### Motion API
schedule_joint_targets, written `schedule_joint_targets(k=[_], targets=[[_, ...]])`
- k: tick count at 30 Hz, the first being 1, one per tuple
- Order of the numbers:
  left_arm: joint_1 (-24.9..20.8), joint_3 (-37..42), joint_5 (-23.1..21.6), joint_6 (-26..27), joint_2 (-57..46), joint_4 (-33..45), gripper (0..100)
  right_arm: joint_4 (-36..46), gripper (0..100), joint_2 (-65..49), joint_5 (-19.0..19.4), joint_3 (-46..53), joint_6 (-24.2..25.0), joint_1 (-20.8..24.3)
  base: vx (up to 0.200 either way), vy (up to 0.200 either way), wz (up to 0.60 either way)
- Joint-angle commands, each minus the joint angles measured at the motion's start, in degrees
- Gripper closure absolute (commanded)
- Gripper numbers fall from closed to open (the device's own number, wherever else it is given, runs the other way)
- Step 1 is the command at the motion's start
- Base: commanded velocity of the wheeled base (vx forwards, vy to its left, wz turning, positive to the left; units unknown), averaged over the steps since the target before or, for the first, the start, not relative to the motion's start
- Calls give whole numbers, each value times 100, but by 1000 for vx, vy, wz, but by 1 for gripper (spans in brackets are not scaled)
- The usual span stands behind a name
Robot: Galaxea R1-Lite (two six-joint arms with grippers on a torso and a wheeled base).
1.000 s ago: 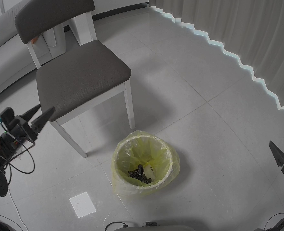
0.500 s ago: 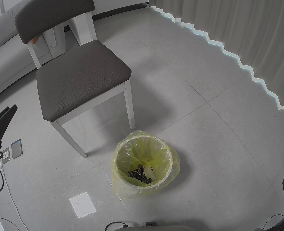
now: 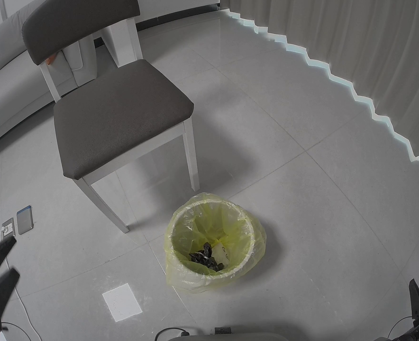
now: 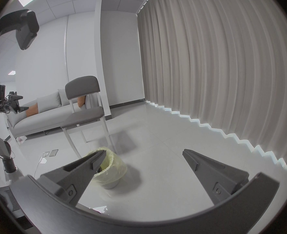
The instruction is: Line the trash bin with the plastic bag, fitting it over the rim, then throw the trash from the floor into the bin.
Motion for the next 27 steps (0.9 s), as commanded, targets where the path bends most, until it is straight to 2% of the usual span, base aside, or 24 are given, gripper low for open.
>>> schedule_joint_targets(k=[1,5,6,8,10,11,13,16,18,20,21,22,24,25,27], targets=[[-1071,-180,-102,36,-1833,1190,0,141,0,-214,173,107,86,114,0,0,0],[-1176,-48,-102,247,-2008,1480,0,141,0,-214,428,107,77,114,0,0,0],[-1185,127,-110,581,-2008,1586,0,132,0,-214,586,107,68,114,0,0,0],[-1273,189,-110,757,-2026,1638,0,132,0,-214,665,107,59,114,0,0,0],[-1818,207,-110,827,-2158,1849,0,141,0,-214,797,107,77,114,0,0,0],[-1888,207,-102,906,-2175,2034,0,141,0,-214,850,107,86,114,0,0,0],[-1827,233,-102,1038,-2175,2183,0,141,0,-214,876,107,103,114,0,0,0],[-1695,716,83,1451,-2483,2438,0,141,0,-214,876,107,147,114,0,0,0],[-1633,1138,575,2005,-2536,2298,0,132,0,-214,832,107,77,114,0,0,0],[-1633,1446,1507,2488,-2536,1902,0,123,0,-206,753,107,-11,114,0,0,0],[-1633,1569,1929,2620,-2536,1709,0,123,0,-206,621,107,-64,114,0,0,0],[-1633,1613,2140,2638,-2536,1612,0,123,0,-206,533,107,-81,114,0,0,0],[-1633,1657,3379,2787,-2536,1445,0,123,0,-206,-152,107,-275,114,0,0,0],[-1633,1657,3651,2849,-2536,1445,0,123,0,-206,-302,107,-327,114,0,0,0],[-1633,1657,4688,2743,-2536,1489,0,123,0,-206,-794,107,-398,114,0,0,0]])
